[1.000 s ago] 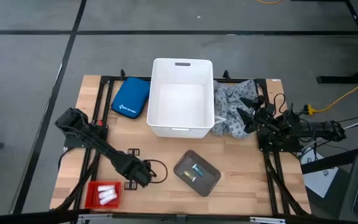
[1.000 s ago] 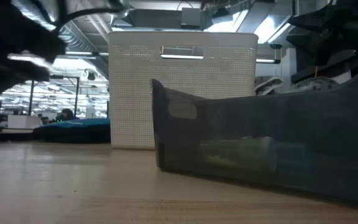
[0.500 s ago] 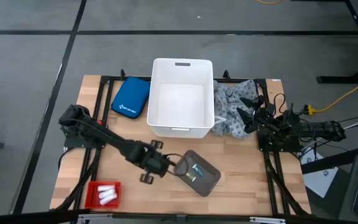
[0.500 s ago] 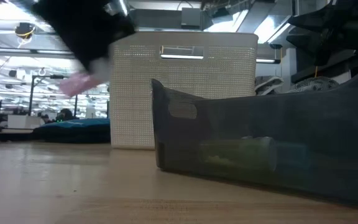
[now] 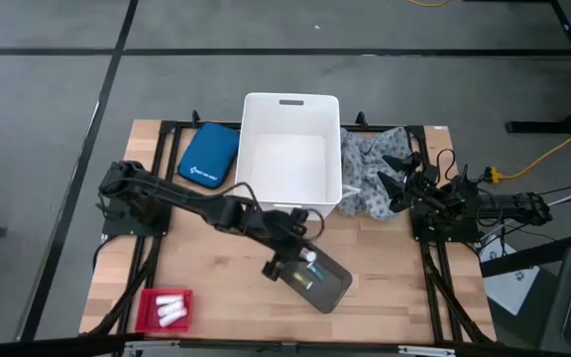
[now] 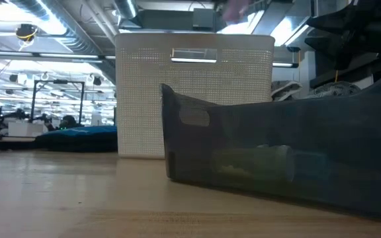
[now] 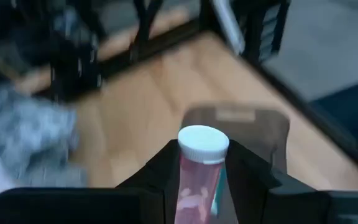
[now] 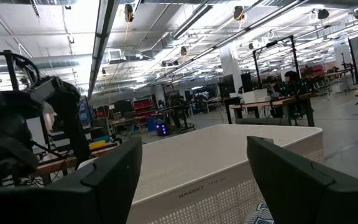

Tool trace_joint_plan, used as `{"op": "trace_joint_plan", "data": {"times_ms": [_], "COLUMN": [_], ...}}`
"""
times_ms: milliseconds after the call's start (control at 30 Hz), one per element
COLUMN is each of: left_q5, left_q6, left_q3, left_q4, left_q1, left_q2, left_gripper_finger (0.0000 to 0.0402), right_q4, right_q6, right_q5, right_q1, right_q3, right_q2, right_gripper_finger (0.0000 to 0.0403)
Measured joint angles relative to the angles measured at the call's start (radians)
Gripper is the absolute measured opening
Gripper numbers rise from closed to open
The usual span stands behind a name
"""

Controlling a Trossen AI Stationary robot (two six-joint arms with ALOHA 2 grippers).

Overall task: Pick & place medical supplies in basket/bin
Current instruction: Put the pink pill bottle into the black bin

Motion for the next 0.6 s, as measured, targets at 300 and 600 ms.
{"op": "trace_joint_plan", "data": {"times_ms": [300,600], "left_q5": [0.154,0.163], "left_q6": [-0.03,-0.091], "left_q3": [-0.17,-0.276], "left_q4": [0.383,0.675], "left_q1": [0.04,0.046], "left_q2": [0.027,0.157], "left_gripper_finger": [0.0104,0.0104], "right_q4": [-0.003,-0.016], "right_q6": [-0.003,-0.003], "right_q5": [0.0,0.0], "right_q1": [0.0,0.0], "right_q3": [0.0,0.0], "right_q2": [0.0,0.0], "right_gripper_finger": [0.0292,0.0292]}}
